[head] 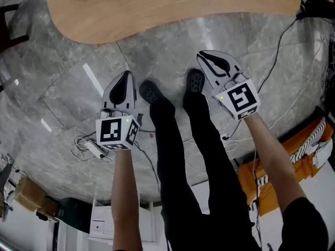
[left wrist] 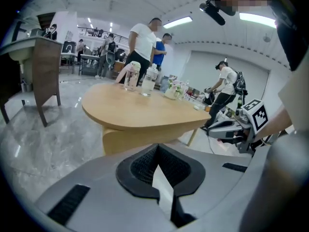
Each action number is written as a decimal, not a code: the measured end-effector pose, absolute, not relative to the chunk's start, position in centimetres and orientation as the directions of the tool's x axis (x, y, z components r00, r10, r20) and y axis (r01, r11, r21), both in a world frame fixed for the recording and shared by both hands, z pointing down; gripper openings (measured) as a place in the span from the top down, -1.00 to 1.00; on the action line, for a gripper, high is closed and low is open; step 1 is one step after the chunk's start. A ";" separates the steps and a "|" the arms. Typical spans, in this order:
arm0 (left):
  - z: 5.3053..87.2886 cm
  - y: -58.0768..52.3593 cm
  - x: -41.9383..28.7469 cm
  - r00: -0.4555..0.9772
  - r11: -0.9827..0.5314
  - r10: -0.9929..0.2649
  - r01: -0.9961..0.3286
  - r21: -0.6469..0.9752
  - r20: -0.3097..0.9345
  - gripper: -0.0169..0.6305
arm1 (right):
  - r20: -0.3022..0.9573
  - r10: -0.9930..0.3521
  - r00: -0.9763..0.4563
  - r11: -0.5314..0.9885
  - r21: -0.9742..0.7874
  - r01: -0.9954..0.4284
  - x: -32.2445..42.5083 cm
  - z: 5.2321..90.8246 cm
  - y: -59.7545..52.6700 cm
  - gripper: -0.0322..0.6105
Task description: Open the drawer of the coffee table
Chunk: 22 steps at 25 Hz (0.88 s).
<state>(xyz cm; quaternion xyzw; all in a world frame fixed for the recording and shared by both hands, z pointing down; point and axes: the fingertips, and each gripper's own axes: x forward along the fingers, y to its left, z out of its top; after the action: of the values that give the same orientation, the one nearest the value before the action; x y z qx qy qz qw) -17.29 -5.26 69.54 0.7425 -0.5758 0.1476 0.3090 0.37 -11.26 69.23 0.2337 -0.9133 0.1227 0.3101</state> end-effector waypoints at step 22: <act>79.7 -9.9 -24.1 0.099 0.032 -0.772 -0.981 0.193 0.628 0.18 | 0.688 -0.462 -0.560 0.750 -0.033 -0.660 6.4 82.6 -24.2 0.14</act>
<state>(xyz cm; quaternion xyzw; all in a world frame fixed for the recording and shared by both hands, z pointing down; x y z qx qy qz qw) -24.07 -9.90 79.71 0.6747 -0.6493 0.1702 0.3069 6.40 -24.24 82.56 0.3220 -0.8711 0.1452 0.3412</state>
